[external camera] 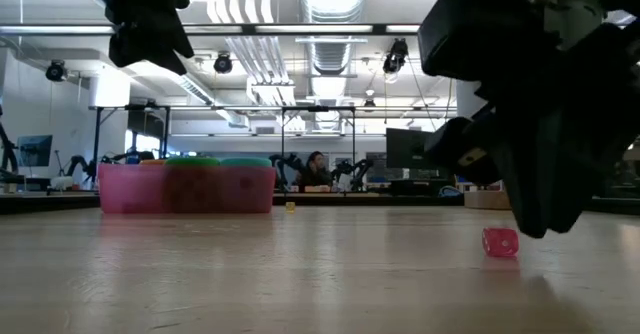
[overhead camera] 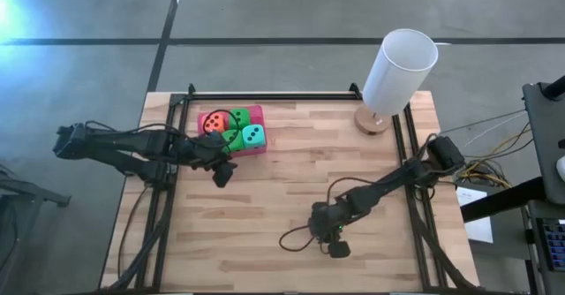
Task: Pick & Place Dice
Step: Put the small red dice into the red bin
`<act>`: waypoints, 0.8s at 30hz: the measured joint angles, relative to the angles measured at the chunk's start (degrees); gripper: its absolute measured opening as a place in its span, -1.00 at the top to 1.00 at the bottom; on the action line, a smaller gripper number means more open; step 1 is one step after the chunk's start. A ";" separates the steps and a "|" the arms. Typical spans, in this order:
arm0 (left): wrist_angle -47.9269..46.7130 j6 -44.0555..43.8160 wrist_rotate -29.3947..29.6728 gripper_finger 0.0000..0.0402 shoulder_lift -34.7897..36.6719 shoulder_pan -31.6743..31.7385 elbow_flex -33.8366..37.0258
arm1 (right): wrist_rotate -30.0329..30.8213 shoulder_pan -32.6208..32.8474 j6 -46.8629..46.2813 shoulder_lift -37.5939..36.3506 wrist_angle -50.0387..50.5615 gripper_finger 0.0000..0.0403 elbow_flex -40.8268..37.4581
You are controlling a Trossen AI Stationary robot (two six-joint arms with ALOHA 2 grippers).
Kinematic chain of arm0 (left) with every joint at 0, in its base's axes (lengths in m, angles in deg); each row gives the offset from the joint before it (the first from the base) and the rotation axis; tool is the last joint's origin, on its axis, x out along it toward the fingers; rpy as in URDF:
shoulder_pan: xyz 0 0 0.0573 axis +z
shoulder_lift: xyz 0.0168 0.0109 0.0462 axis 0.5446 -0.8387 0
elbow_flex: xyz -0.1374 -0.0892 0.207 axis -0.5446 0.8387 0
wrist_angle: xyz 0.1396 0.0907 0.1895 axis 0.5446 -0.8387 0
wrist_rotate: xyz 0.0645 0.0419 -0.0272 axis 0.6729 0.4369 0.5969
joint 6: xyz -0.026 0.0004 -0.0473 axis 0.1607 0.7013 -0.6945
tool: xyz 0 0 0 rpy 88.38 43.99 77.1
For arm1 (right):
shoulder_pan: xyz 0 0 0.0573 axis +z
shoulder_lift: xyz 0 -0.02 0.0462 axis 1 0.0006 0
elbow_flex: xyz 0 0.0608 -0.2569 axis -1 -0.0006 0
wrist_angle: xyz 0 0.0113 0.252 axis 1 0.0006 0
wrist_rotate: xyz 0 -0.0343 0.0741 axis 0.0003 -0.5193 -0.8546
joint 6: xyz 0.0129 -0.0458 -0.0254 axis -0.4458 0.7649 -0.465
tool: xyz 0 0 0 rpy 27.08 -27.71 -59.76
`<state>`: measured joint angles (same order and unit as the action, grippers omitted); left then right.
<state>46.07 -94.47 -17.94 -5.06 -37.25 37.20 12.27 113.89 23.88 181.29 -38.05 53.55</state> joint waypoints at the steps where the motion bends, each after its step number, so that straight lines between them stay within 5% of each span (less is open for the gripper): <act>1: 0.00 0.01 -0.25 0.13 0.00 0.00 0.00 | 0.00 -0.07 0.27 0.46 0.01 0.74 0.19; 24: -0.02 1.22 -2.80 0.24 0.00 0.00 0.00 | 2.58 -11.28 16.49 2.41 0.13 0.74 2.98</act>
<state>46.05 -93.25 -20.75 -5.06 -37.25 37.20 14.85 102.61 40.38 183.70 -37.92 56.53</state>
